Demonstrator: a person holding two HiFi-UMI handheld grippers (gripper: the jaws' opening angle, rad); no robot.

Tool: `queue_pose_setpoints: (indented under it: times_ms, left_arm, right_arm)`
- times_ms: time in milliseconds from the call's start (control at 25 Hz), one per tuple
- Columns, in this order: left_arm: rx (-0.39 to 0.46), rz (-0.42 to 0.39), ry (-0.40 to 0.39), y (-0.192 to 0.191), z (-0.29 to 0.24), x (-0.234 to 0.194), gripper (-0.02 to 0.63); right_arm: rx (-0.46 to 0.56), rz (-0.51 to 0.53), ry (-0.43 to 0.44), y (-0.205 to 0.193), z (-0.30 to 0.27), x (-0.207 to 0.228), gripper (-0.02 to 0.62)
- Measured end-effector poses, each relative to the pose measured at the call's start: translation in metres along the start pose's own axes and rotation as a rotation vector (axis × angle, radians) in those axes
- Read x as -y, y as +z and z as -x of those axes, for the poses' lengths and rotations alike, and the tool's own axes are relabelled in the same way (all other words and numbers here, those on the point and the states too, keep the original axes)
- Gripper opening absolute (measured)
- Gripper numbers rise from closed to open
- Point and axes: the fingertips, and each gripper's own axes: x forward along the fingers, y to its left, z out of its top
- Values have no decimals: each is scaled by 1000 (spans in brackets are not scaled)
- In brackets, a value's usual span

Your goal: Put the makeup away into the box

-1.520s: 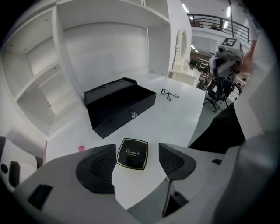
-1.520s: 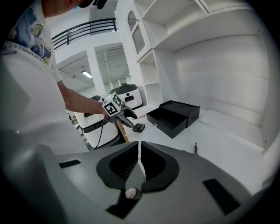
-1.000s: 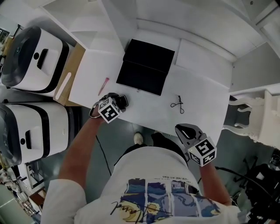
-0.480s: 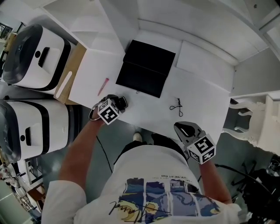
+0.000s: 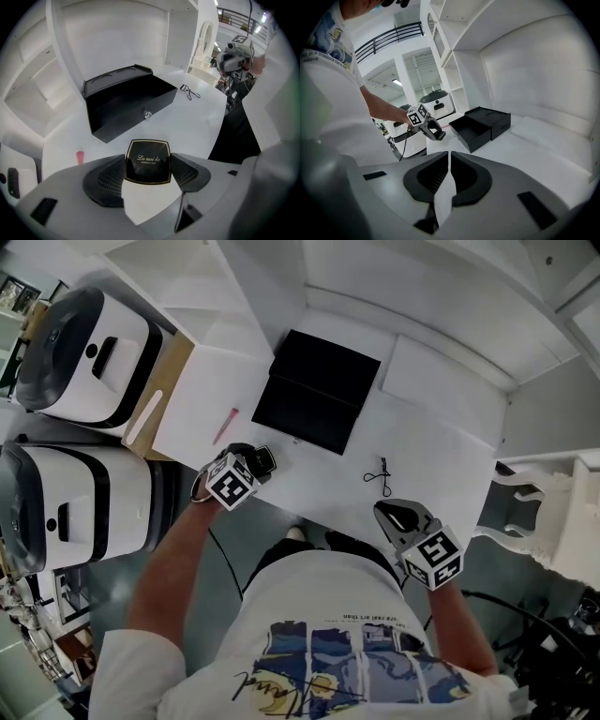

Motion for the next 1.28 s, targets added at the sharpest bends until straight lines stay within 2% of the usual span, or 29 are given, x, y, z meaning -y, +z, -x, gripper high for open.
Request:
queue_pose_setpoints:
  times_ms: [360, 640, 800, 1160, 1280]
  left_arm:
    - [132, 104, 24, 48, 28, -15, 322]
    - [173, 121, 30, 84, 30, -29, 322]
    - [174, 179, 49, 100, 24, -45, 321]
    - [117, 352, 127, 116, -6, -86, 321]
    - [99, 379, 139, 118, -16, -93, 321]
  right_arm:
    - [24, -4, 15, -1, -1, 6, 35]
    - [37, -18, -7, -3, 8, 18, 35]
    - [40, -29, -14, -6, 12, 24, 35]
    - [40, -63, -37, -12, 20, 44, 35]
    - [39, -78, -50, -15, 24, 50, 35]
